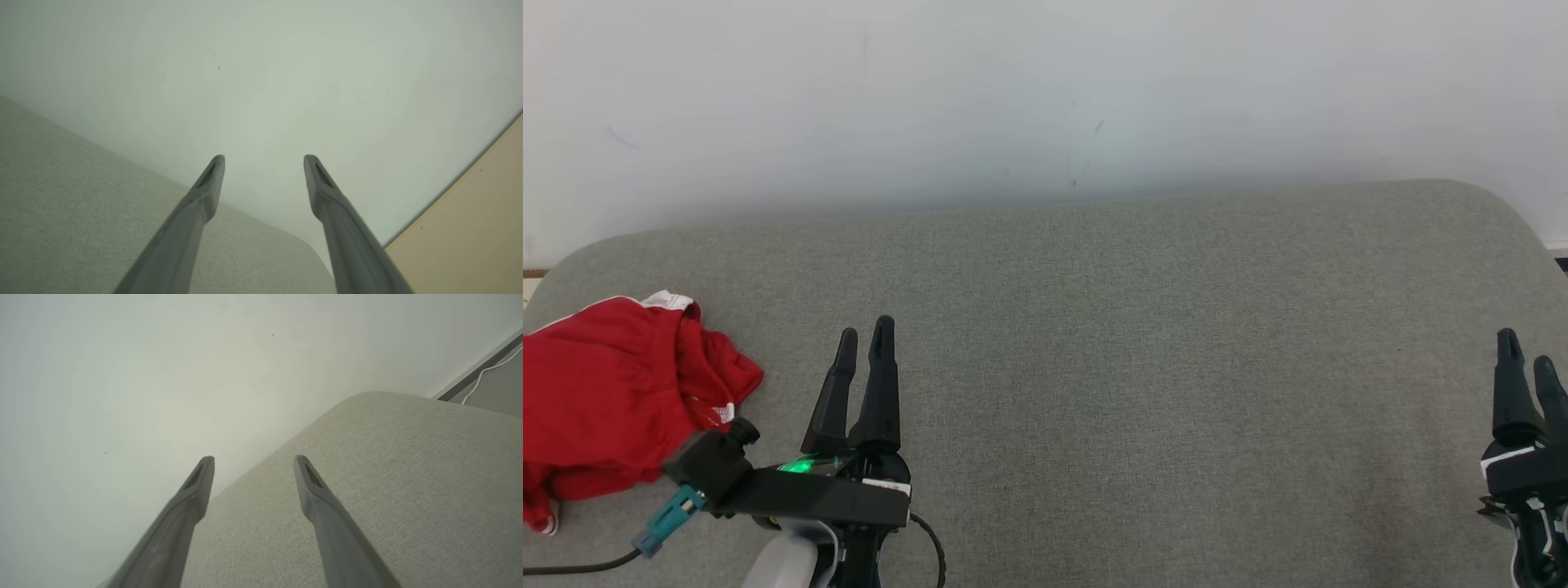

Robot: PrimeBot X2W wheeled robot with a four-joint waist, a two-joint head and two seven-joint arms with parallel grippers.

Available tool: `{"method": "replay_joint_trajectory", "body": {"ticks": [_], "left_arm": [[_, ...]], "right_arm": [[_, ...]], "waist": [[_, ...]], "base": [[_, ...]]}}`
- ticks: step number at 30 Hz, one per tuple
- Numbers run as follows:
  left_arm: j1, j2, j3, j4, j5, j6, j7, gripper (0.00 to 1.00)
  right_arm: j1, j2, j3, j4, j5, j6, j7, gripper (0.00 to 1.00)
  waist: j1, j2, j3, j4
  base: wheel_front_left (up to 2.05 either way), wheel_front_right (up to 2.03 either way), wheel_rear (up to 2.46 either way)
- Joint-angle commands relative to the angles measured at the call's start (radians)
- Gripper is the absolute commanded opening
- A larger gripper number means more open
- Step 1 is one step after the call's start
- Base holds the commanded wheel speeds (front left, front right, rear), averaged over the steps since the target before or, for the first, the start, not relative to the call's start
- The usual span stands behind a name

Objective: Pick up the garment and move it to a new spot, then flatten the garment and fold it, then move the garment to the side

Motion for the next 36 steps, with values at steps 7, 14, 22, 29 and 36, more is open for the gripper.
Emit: {"method": "replay_joint_trajectory", "body": {"ticks": [7, 14, 22, 29, 36], "left_arm": [[0.028, 0.016, 0.016, -0.055, 0.197, 0.029, -0.001, 1.0], [0.058, 0.043, 0.021, -0.09, 0.358, 0.076, -0.001, 1.0], [0.092, 0.059, 0.049, -0.073, 0.469, 0.119, 0.0, 1.0], [0.115, 0.056, 0.079, -0.056, 0.543, 0.143, 0.039, 1.0], [0.14, 0.049, 0.103, -0.065, 0.588, 0.163, 0.063, 1.0]], "right_arm": [[0.008, -0.029, 0.071, -0.052, -0.145, 0.0, -0.046, 1.0], [0.019, -0.033, 0.118, -0.075, -0.249, 0.0, -0.079, 1.0], [0.035, -0.039, 0.171, -0.094, -0.331, 0.0, -0.091, 1.0], [0.062, -0.027, 0.229, -0.105, -0.391, 0.001, -0.096, 1.0], [0.091, -0.014, 0.269, -0.105, -0.43, 0.001, -0.108, 1.0]], "waist": [[0.0, -0.0001, 0.0, 0.001], [0.0, -0.0001, -0.002, 0.001], [0.0, -0.0001, -0.006, 0.005], [0.0, -0.0001, -0.009, 0.008], [0.0, -0.0001, -0.013, 0.009]], "base": [[0.0, 0.0, 0.0], [0.0, 0.0, 0.0], [0.0, 0.0, 0.0], [0.0, 0.0, 0.0], [0.0, 0.0, 0.0]]}}
